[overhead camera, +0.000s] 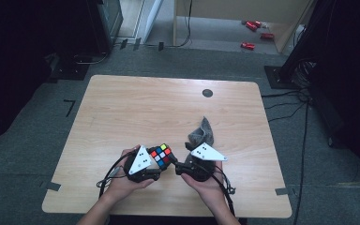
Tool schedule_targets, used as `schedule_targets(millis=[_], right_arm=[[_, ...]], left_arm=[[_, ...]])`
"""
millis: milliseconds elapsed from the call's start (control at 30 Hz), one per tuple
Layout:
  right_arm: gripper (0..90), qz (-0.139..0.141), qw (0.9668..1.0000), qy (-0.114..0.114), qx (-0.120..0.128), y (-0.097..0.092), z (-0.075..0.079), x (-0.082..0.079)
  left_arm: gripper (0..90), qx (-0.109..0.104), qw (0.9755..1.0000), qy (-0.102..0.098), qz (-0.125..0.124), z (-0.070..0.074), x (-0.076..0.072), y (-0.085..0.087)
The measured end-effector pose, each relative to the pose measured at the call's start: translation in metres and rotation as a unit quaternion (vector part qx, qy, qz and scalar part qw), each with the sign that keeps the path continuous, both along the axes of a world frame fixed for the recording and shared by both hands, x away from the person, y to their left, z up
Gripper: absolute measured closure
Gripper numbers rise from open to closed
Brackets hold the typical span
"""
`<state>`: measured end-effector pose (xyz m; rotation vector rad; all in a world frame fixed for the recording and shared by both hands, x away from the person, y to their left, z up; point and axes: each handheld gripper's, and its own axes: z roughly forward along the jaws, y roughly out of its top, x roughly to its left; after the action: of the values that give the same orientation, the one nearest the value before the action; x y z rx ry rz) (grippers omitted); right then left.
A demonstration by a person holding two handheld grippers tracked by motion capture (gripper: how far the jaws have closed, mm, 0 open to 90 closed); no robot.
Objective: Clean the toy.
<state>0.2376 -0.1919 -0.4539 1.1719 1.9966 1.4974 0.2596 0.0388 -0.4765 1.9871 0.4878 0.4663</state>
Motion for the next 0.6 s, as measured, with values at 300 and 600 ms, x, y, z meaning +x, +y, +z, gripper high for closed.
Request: schedule_targets(millis=[300,600], right_arm=[[30.0,0.016,0.9994,-0.03,0.005,0.0,-0.016,0.0],[25.4,0.06,0.9935,-0.088,-0.04,0.024,-0.03,-0.007]], left_arm=[[35.3,-0.08,0.9953,0.045,0.031,0.013,0.014,0.026],[35.3,-0.11,0.9908,0.076,0.019,0.021,0.011,0.022]])
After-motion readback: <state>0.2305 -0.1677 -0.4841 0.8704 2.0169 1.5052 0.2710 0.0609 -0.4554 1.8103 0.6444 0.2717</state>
